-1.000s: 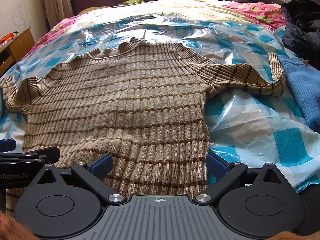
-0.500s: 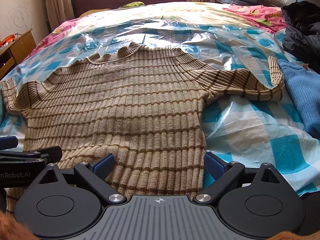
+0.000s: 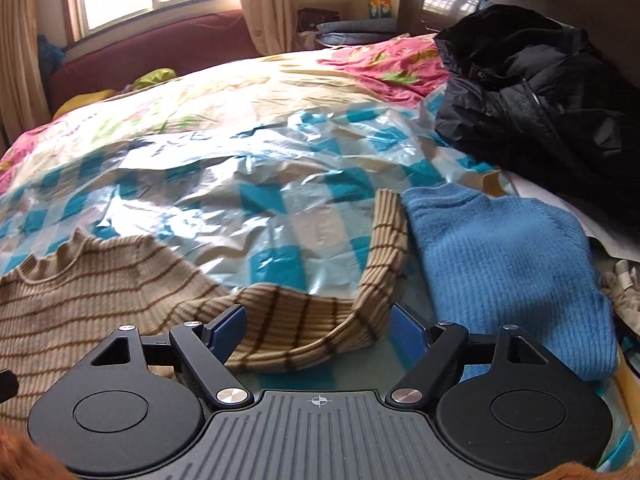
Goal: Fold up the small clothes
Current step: 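Grasp the sweater sleeve cuff with the right tool and lift it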
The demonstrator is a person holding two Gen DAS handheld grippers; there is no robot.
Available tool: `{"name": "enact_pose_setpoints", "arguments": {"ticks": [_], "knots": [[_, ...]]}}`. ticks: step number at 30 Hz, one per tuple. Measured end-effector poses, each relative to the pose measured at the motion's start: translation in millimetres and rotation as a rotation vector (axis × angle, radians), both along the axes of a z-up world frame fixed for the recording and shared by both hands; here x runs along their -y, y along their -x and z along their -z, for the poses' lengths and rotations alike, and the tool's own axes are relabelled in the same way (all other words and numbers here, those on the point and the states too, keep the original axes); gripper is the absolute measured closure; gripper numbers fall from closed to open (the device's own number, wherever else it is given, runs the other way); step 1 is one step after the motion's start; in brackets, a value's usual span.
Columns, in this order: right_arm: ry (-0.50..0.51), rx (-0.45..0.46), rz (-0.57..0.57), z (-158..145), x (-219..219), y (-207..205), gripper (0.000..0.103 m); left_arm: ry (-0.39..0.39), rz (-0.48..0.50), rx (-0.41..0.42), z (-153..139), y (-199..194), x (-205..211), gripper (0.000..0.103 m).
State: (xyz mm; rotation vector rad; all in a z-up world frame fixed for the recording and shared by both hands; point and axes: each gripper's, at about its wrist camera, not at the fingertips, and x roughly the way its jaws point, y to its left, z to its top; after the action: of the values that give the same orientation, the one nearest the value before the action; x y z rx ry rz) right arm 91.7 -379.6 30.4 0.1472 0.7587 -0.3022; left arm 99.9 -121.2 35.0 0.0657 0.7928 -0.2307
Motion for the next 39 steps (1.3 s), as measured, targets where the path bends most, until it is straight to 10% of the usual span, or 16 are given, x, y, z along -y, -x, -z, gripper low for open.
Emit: {"name": "enact_pose_setpoints", "arguments": {"ticks": [9,14,20,31,39], "knots": [[-0.237,-0.055,0.175,39.2,92.5,-63.9,0.026,0.018,0.085,0.015,6.4,-23.4,50.7,0.000],[-0.354,-0.097,0.251,55.4,108.8,-71.9,0.073,0.033,0.091,0.000,9.4,-20.2,48.2,0.000],[-0.421,-0.001,0.213,31.5,100.6,-60.2,0.089,0.054,0.066,-0.005,8.5,-15.9,28.7,0.000],[-0.436,0.167,-0.302,-59.0,-80.9,-76.9,0.091,0.068,-0.140,0.041,3.9,8.3,-85.9,0.000],[-0.283,-0.113,-0.733,26.1,-255.3,-86.0,0.087,0.010,-0.354,0.023,33.3,35.5,-175.4,0.000]]}}
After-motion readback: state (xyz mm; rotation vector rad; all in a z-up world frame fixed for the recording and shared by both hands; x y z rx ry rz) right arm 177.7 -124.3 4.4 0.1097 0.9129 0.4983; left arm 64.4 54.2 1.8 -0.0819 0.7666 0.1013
